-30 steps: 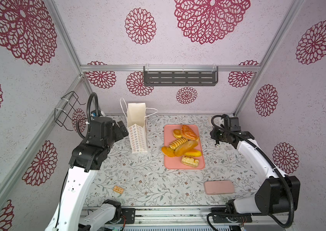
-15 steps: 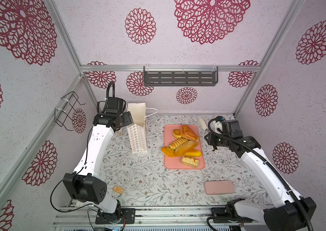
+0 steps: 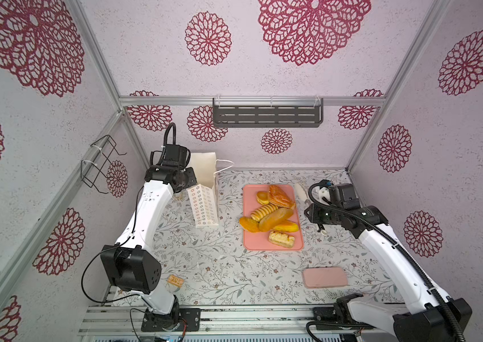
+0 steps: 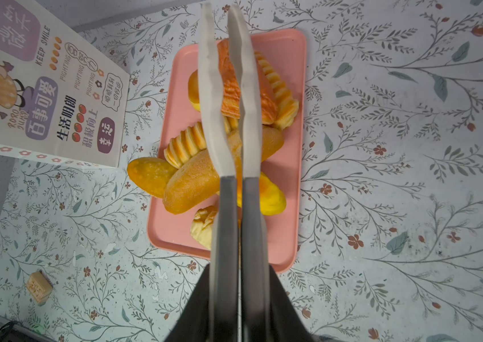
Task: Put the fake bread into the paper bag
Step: 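Grasp and lift the bag edge with left gripper while right raises tongs, then hold the bag open with left gripper while right tongs pinch the orange pastry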
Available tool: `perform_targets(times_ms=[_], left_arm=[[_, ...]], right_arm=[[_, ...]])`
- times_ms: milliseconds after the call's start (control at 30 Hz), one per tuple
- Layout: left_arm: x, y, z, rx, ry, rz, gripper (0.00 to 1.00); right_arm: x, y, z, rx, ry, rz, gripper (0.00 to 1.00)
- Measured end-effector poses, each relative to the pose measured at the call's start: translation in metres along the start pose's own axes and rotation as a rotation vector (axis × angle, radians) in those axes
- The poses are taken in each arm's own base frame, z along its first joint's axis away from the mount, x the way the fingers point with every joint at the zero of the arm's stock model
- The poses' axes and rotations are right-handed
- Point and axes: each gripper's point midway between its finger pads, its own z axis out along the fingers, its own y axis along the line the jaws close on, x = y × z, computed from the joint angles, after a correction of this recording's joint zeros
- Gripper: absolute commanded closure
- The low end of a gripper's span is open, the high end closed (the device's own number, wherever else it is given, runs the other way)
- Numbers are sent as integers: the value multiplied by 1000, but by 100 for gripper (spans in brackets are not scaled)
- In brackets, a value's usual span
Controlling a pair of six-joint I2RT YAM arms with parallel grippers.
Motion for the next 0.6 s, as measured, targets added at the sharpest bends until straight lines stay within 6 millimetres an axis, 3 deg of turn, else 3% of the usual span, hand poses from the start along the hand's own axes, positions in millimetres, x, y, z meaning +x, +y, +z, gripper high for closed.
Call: perform_targets(times_ms=[233, 400, 600], left_arm=[[14, 4, -24, 33, 1, 2, 100], [27, 8, -47, 69, -7, 0, 100], [59, 13, -68, 123, 19, -8, 100]], right_arm=[[2, 0, 4, 2, 14, -7, 70], [6, -4, 17, 16, 56, -10, 71], [10, -5, 25, 18, 82, -7, 71]])
